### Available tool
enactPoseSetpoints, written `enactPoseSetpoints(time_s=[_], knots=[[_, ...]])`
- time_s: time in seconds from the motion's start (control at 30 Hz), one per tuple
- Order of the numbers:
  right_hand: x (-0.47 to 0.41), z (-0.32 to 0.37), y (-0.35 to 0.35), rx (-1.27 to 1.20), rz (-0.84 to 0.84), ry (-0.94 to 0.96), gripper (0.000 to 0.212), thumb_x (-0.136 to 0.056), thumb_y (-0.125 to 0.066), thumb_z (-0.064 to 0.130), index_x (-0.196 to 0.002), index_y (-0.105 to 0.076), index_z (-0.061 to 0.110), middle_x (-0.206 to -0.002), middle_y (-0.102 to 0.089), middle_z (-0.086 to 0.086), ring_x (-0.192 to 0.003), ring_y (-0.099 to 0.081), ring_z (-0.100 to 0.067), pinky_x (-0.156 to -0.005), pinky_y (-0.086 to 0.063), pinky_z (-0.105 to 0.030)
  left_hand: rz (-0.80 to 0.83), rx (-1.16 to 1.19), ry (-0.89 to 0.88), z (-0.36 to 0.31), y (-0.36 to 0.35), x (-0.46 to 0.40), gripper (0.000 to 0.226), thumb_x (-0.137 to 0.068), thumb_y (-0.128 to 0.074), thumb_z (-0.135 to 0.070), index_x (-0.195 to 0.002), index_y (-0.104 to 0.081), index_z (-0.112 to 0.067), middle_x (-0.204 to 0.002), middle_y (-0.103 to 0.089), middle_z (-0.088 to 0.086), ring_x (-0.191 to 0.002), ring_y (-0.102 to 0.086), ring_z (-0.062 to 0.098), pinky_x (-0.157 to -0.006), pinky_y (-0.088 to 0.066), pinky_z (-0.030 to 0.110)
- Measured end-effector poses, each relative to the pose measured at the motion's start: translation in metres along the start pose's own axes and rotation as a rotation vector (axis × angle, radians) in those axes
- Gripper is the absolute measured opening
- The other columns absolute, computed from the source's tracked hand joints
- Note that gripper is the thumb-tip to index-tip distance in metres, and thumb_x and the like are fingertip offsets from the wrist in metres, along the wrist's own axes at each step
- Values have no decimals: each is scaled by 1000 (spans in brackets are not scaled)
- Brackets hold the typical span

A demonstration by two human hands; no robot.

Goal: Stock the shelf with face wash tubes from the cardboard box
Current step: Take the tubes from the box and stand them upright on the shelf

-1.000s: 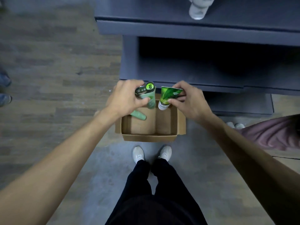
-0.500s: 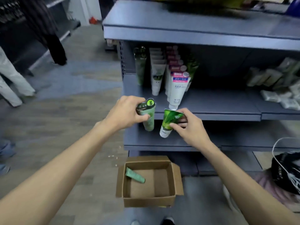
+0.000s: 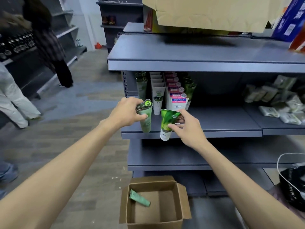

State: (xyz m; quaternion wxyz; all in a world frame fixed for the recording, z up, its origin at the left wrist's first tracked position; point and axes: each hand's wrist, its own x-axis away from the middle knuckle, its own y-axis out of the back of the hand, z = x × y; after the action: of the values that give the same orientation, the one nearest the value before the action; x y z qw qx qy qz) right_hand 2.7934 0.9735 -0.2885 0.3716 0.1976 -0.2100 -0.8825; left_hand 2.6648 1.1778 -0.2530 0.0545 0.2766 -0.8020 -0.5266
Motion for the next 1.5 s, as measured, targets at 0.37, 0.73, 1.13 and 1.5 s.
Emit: enactPoseSetpoints(time_s=[0.37, 0.73, 1.13, 1.5], knots=[[-45, -19, -9, -33, 57, -10, 24, -85, -74, 16, -97, -55, 24, -95, -70, 10, -73, -70, 1, -64, -54, -12, 41, -27, 119, 10, -21, -32, 35, -72, -76, -35, -60, -45, -28, -61, -60, -2, -72, -65, 28, -74, -55, 41], [-58, -32, -11, -30, 78, -39, 25, -85, -74, 16, -101, -57, 24, -94, -70, 14, -77, -69, 5, -71, -54, -10, 98, -25, 118, 23, -37, -56, 25, -71, -75, -35, -69, -52, -26, -58, -60, -2, -71, -65, 28, -71, -54, 39], [-46, -26, -36, -35, -62, -109, 28, -84, -75, 13, -105, -56, 18, -94, -70, 8, -80, -67, 8, -72, -50, -5, -36, 289, 275, 52, -87, -27, 38, -67, -81, -36, -97, -63, -20, -90, -70, -8, -86, -65, 14, -80, -49, 27], [-43, -32, -43, -26, -66, -129, 24, -84, -75, 11, -100, -57, 14, -94, -72, 5, -81, -70, 0, -76, -54, -13, -183, 304, 374, 46, -130, -20, 32, -75, -79, -31, -99, -64, -16, -94, -72, 0, -91, -65, 26, -78, -52, 39]])
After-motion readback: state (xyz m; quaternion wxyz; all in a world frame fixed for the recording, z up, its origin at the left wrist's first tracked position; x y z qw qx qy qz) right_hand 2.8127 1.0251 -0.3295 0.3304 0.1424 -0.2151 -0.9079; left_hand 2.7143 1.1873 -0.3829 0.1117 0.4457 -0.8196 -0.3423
